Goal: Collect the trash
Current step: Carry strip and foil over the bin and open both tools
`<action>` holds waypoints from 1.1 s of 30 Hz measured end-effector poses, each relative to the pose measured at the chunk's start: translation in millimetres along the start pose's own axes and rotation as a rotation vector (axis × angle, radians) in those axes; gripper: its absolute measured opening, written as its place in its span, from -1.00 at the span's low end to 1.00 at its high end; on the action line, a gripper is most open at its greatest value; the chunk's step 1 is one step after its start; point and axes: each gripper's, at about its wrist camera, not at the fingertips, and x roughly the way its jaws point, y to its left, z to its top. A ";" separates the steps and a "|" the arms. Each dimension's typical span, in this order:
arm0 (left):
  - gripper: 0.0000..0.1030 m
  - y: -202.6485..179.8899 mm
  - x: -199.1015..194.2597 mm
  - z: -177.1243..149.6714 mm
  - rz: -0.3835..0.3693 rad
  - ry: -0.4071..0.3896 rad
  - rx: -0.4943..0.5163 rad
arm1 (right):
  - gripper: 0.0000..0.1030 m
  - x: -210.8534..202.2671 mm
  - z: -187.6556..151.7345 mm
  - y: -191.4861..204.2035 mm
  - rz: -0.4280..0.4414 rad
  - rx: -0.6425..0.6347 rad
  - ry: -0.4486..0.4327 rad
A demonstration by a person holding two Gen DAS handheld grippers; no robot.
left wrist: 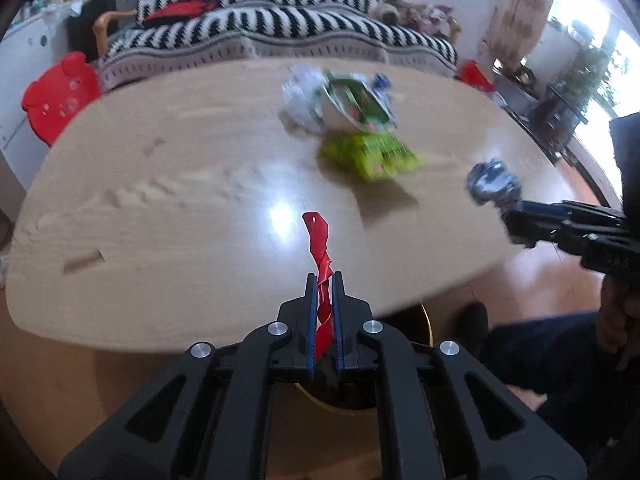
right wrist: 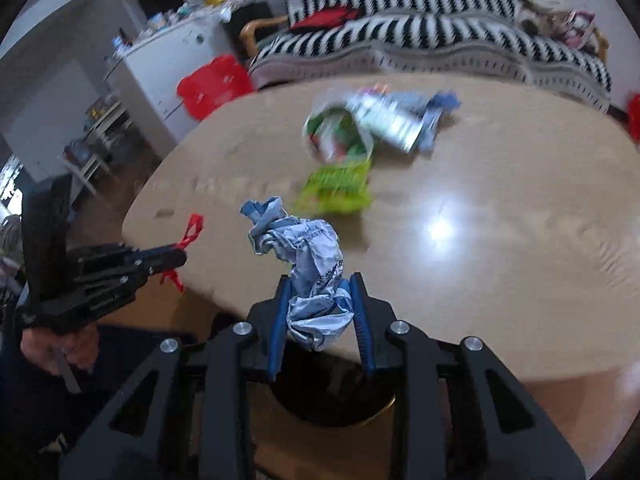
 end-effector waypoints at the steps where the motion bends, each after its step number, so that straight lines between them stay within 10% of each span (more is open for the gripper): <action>1: -0.88 -2.9 0.3 -7.0 -0.003 0.011 0.013 | -0.42 3.5 -4.5 1.6 0.005 -0.002 0.018; 13: -0.88 -37.0 59.4 -60.6 -0.091 0.260 0.087 | -0.42 57.7 -60.1 17.3 -0.028 -0.019 0.271; 33: -0.88 -32.4 108.4 -68.0 -0.035 0.322 0.028 | -0.42 100.3 -64.9 3.5 -0.095 0.056 0.347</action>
